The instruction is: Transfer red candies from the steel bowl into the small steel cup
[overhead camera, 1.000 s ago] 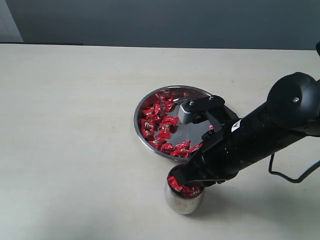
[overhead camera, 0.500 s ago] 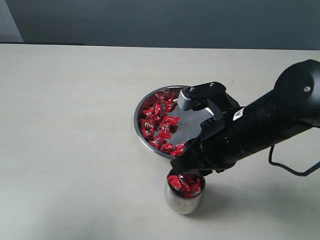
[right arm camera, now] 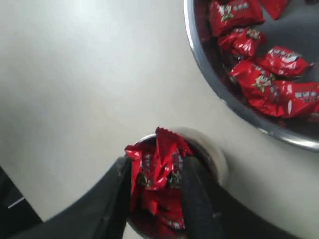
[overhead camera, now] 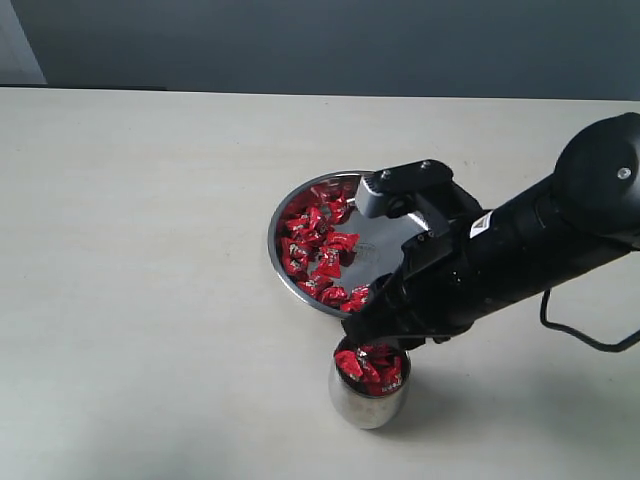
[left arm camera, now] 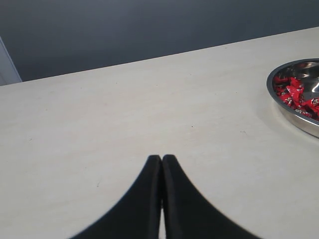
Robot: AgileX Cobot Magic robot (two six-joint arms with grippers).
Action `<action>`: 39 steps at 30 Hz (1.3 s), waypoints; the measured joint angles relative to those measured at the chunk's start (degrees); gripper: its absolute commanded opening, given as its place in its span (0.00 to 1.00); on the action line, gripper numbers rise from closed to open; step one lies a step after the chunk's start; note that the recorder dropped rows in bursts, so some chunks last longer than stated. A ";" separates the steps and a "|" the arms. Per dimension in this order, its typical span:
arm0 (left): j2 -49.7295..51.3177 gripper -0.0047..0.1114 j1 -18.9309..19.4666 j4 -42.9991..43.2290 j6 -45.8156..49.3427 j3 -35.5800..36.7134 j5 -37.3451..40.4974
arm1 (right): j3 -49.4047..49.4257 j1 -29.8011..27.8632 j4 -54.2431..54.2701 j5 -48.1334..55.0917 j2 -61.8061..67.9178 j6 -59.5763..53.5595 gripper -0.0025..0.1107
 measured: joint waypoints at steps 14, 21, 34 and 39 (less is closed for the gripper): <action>0.00 0.04 0.00 0.00 0.00 0.00 0.00 | 0.00 0.00 -4.23 -18.82 -5.52 0.00 0.02; 0.00 0.04 0.00 0.00 0.00 0.00 0.00 | 0.00 0.00 -6.49 -21.88 -5.80 0.00 0.02; 0.00 0.04 0.00 0.00 0.00 0.00 0.00 | 0.00 0.00 -6.31 -35.00 -5.80 2.35 0.02; 0.00 0.04 0.00 0.00 0.00 0.00 0.00 | 0.00 0.00 -6.42 -46.45 -5.80 2.05 0.02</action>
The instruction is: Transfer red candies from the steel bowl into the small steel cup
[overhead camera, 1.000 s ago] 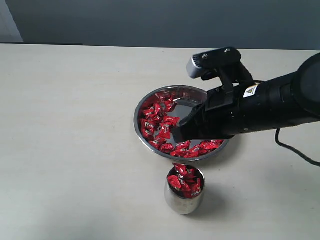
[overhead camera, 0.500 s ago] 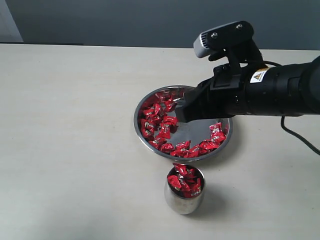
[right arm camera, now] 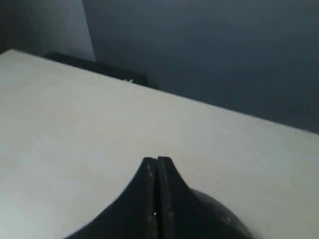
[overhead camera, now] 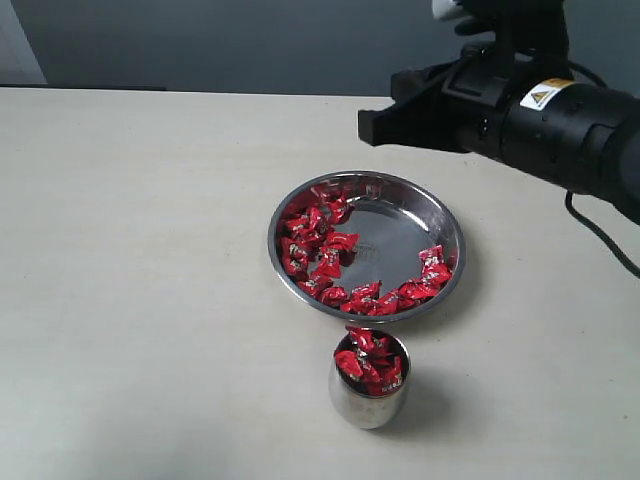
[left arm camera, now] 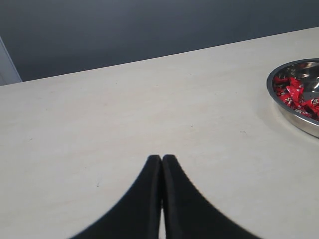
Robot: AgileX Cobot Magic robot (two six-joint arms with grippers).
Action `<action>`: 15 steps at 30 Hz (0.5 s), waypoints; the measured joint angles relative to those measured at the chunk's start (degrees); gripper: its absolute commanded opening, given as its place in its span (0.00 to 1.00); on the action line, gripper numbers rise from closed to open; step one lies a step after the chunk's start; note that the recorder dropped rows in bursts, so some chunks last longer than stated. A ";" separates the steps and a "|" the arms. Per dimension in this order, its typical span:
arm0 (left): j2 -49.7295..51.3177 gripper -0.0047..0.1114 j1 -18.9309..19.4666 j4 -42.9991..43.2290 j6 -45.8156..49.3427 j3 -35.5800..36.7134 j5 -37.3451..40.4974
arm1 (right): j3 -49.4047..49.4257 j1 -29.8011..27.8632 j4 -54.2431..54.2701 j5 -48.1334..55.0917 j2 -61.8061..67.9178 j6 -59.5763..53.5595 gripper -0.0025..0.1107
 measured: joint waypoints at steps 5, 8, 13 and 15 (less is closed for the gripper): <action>0.00 0.04 0.00 0.00 0.00 0.00 0.00 | -0.15 -1.65 1.52 -0.62 0.00 -5.84 0.02; 0.00 0.04 0.00 0.00 0.00 0.00 0.00 | -0.15 -5.22 5.19 2.30 0.11 -7.26 0.02; 0.00 0.04 0.00 0.00 0.00 0.00 0.00 | -0.15 -11.23 5.57 8.70 -0.45 -8.41 0.02; 0.00 0.04 0.00 0.00 0.00 0.00 0.00 | -0.15 -14.05 3.72 12.76 -2.59 -8.76 0.02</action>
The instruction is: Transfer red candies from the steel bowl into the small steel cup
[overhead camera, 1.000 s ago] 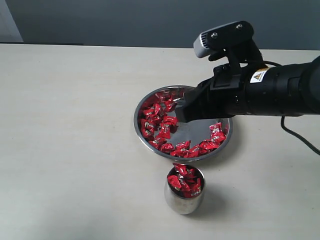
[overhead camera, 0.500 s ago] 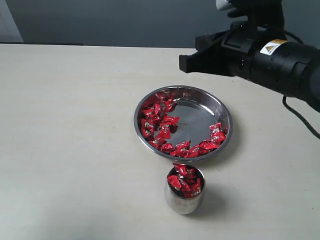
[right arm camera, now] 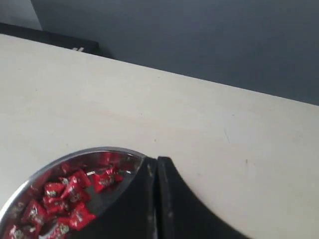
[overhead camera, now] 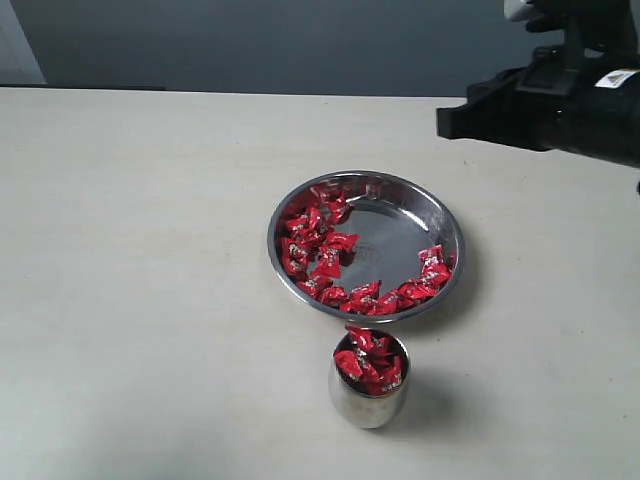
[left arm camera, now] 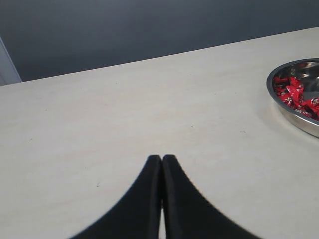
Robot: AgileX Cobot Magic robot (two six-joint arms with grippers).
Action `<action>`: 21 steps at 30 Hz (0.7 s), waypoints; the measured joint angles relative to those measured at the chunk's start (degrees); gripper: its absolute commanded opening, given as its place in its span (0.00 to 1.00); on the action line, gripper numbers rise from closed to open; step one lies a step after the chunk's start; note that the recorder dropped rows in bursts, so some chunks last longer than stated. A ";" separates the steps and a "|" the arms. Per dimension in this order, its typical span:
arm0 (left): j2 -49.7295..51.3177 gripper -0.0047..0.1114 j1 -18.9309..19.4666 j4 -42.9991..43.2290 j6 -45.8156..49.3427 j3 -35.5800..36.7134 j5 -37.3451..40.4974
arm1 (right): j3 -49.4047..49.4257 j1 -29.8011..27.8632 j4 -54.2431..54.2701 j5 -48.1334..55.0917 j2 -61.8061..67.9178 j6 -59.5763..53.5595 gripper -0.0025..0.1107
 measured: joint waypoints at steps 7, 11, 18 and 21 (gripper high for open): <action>0.00 0.04 0.00 0.00 0.00 0.00 0.00 | 1.25 -13.97 -5.77 17.85 -16.96 -0.12 0.02; 0.00 0.04 0.00 0.00 0.00 0.00 0.00 | 8.67 -22.68 -5.77 18.62 -30.76 0.21 0.02; 0.00 0.04 0.00 0.00 0.00 0.00 0.00 | 24.96 -25.75 -3.39 17.37 -46.90 0.43 0.02; 0.00 0.04 0.00 0.00 0.00 0.00 0.00 | 31.45 -25.75 -0.80 14.92 -51.24 0.55 0.02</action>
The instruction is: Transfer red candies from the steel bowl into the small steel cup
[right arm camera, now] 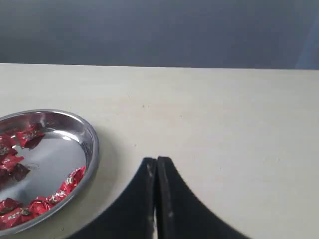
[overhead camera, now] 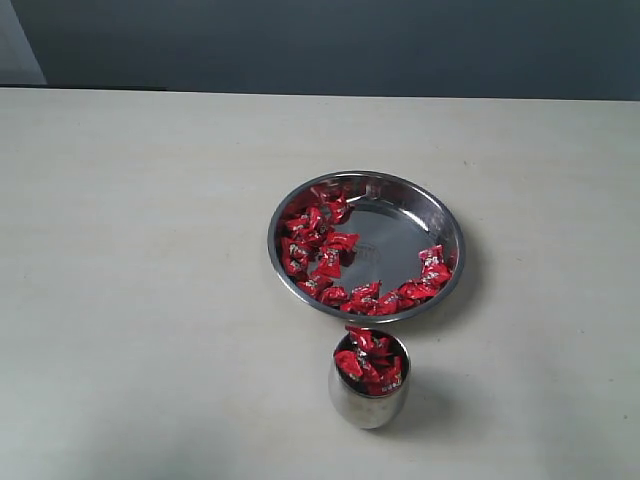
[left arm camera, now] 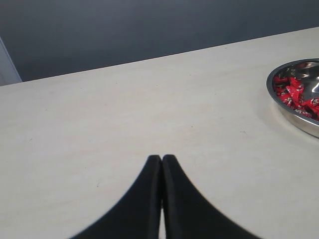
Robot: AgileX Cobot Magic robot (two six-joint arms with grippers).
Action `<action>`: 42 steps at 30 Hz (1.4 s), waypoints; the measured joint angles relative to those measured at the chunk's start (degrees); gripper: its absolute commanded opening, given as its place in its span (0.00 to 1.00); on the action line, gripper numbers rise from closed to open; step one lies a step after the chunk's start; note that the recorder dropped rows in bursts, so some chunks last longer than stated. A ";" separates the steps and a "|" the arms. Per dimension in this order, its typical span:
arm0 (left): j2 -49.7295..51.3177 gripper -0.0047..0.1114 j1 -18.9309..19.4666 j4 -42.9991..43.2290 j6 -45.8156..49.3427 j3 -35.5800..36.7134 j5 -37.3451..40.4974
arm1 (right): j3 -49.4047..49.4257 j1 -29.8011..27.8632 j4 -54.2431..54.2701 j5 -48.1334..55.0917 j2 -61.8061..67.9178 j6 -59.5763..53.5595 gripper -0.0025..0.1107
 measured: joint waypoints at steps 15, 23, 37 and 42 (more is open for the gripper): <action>0.00 0.04 0.00 0.00 0.00 0.00 0.00 | 11.11 -6.42 -20.89 4.03 -23.07 27.26 0.02; 0.00 0.04 0.00 0.00 0.00 0.00 0.00 | 11.11 -9.33 -28.40 7.60 -23.07 33.33 0.02; 0.00 0.04 0.00 0.00 0.00 0.00 0.00 | 11.11 -9.33 -27.36 7.60 -23.13 34.47 0.02; 0.00 0.04 0.00 0.00 0.00 0.00 0.00 | 11.11 -9.33 -26.57 7.60 -23.13 34.47 0.02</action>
